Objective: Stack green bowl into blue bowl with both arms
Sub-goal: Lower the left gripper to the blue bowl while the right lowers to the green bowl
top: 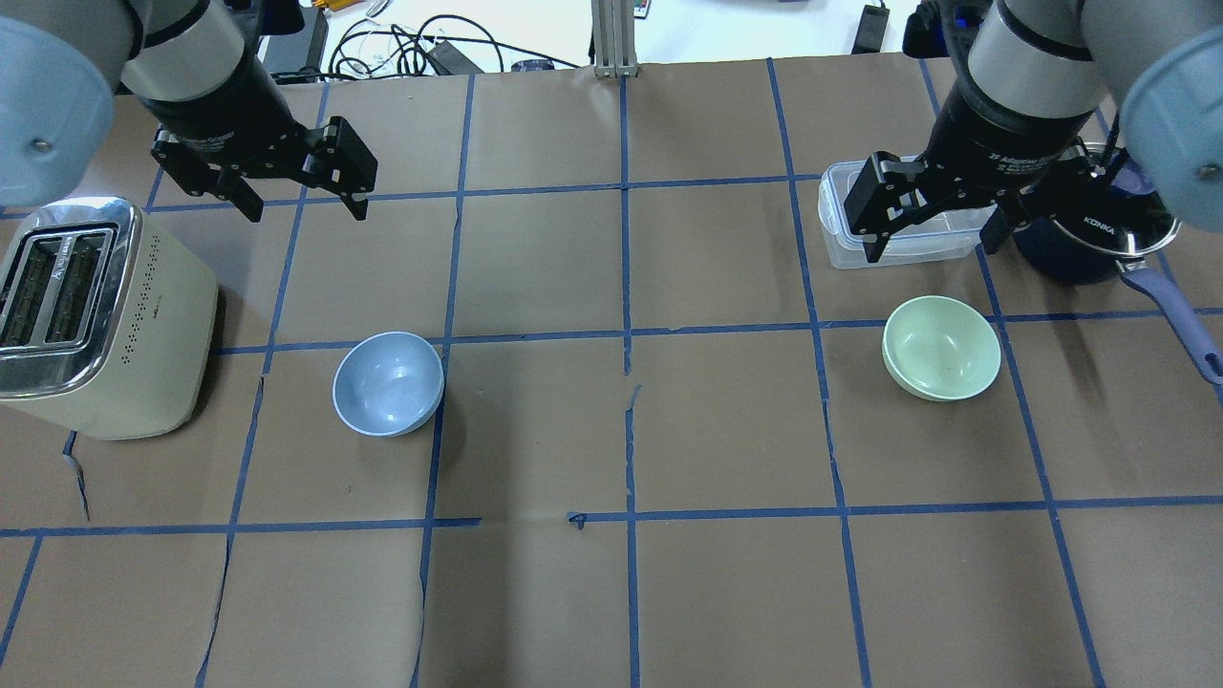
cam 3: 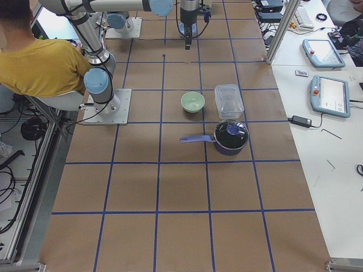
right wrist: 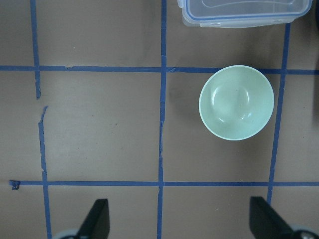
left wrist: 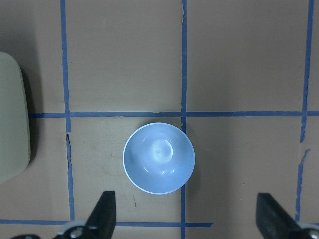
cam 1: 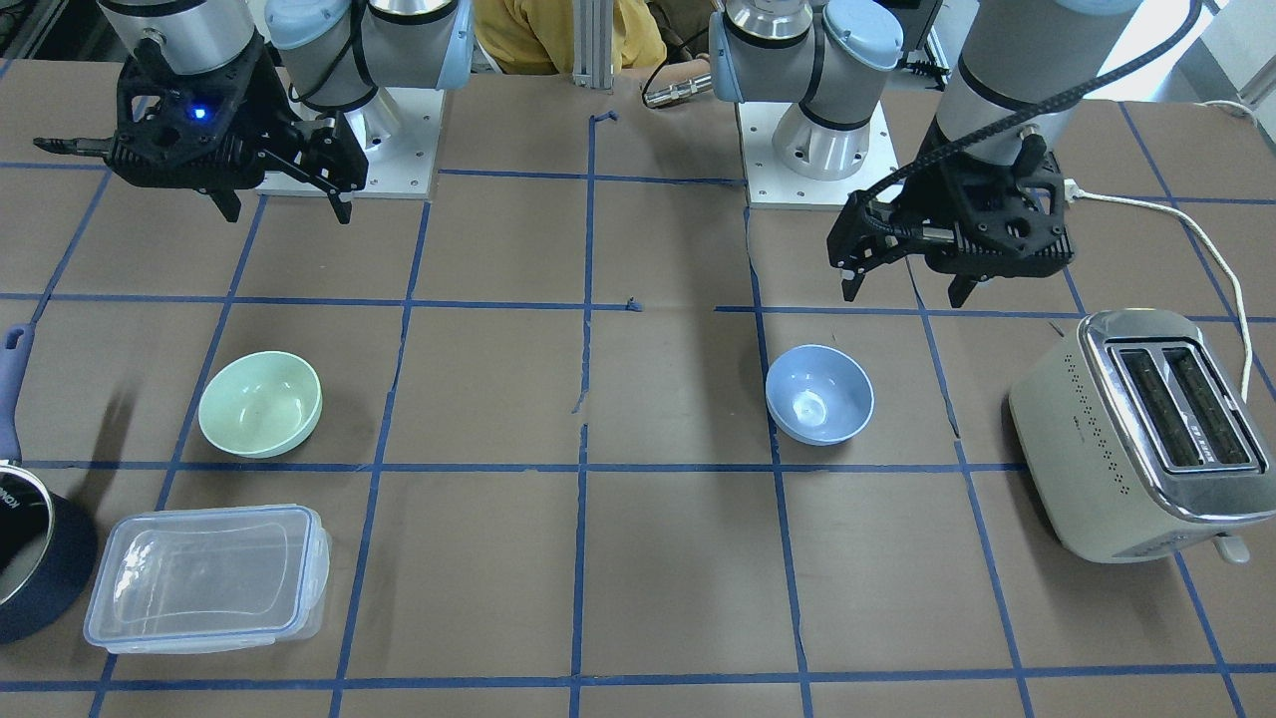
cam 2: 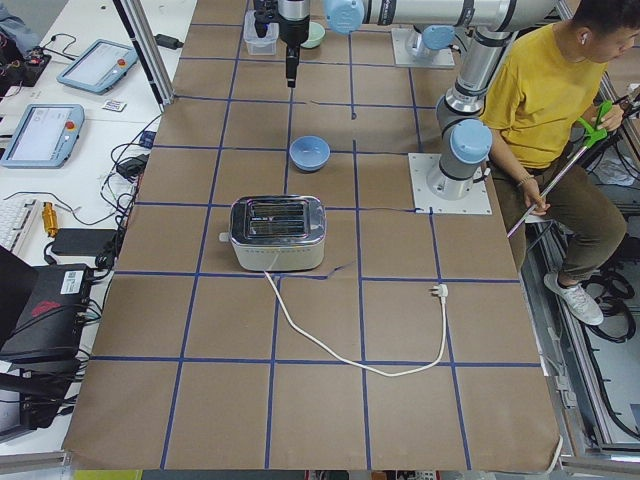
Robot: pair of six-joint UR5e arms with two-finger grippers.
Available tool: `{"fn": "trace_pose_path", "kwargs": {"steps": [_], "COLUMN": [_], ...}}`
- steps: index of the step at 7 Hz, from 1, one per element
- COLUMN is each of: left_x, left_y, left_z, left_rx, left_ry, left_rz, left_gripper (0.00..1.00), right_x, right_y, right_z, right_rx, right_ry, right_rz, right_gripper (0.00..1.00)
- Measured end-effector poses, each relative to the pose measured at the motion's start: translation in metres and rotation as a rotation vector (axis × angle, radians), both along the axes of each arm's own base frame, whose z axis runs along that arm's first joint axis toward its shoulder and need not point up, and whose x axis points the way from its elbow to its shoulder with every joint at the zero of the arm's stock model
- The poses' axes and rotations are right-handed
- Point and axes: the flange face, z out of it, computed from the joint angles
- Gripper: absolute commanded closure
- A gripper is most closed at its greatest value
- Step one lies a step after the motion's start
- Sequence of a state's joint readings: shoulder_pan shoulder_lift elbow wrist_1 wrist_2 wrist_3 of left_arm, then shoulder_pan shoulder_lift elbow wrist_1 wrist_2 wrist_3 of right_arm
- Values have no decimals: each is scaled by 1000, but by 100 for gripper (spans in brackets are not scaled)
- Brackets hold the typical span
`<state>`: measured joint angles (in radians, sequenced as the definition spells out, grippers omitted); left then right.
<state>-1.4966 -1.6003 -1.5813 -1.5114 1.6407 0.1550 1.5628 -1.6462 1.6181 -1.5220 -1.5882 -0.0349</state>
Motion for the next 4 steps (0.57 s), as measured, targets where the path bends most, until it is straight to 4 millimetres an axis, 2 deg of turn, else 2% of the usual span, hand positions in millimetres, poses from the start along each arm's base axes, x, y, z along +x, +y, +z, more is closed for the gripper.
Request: {"fn": "trace_pose_path", "kwargs": {"steps": [2, 3, 4], "left_x": [62, 80, 88], "left_y": [4, 11, 17], "left_z": [-65, -100, -134], "left_rx": [76, 104, 118], "left_ry": [53, 75, 83], "left_rz": [59, 95, 115], "left_gripper": [0, 0, 0], "right_x": [-6, -23, -49], "right_y": [-6, -15, -29], "right_z": [-6, -23, -53], "right_rx": [7, 38, 80], "right_ry": [2, 18, 36], "right_rz": [1, -32, -80], "right_gripper": [0, 0, 0]}}
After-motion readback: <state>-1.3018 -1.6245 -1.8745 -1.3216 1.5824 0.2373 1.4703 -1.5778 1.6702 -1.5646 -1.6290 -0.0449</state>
